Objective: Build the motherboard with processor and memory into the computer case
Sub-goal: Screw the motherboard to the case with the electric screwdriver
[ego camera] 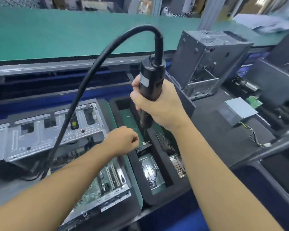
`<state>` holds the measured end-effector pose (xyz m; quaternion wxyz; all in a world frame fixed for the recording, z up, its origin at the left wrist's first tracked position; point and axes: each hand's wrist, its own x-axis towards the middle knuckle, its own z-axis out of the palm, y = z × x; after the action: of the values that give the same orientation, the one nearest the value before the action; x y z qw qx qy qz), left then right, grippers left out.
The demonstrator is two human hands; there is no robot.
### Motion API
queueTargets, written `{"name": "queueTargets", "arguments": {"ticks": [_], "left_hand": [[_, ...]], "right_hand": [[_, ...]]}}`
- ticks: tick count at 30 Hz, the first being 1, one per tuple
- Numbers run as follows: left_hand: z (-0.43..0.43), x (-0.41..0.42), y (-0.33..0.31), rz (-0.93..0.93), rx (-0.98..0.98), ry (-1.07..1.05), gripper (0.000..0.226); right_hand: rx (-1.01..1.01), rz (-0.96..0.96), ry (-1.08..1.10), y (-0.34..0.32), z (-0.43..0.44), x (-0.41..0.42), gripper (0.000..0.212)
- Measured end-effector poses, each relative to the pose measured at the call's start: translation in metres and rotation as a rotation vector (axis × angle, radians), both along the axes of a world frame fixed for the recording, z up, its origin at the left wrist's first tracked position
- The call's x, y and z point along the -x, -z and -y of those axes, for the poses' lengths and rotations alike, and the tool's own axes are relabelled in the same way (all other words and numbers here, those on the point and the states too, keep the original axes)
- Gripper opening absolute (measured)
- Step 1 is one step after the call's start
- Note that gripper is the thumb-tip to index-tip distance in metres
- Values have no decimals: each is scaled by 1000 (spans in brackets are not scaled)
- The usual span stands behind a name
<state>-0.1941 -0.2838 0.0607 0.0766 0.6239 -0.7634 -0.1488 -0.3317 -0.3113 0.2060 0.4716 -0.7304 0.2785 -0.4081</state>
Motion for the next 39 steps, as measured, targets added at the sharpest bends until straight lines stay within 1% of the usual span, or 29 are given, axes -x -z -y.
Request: {"name": "queueTargets", "arguments": {"ticks": [3,4,7,9,12,15,18,21,24,28,32,36,39], "left_hand": [[15,40,23,148,-175,114,18],[21,52,32,189,-234,145,19],[33,80,66,220,-431,162,21],[38,94,88,236,-489,174,12],[40,113,123,246,-551,147,13],[39,128,153,253,-615,85,18],[35,140,175,313,-587,12,23],[30,146,191,373,-548,-96,26],[27,149,201,388,-519,-180,28],[32,150,209,321,-542,-266,30],[33,149,213,291,-534,-289,30],[33,152,214,272,-540,-273,24],[33,152,206,184,-577,-316,15]], "right_hand": [[-49,-21,49,29,15,31,18],[-71,-28,66,39,20,40,18],[-128,-51,88,68,31,62,16],[-162,-75,90,83,37,72,21],[-215,-70,71,105,42,81,27],[-254,-34,73,121,46,85,26],[-273,-13,70,133,51,93,21],[-300,8,76,139,57,102,24],[-329,36,65,141,60,109,23],[-368,71,54,143,63,114,23],[-356,68,76,145,63,116,23],[-348,84,80,144,60,116,24],[-367,74,82,141,57,114,25]]}}
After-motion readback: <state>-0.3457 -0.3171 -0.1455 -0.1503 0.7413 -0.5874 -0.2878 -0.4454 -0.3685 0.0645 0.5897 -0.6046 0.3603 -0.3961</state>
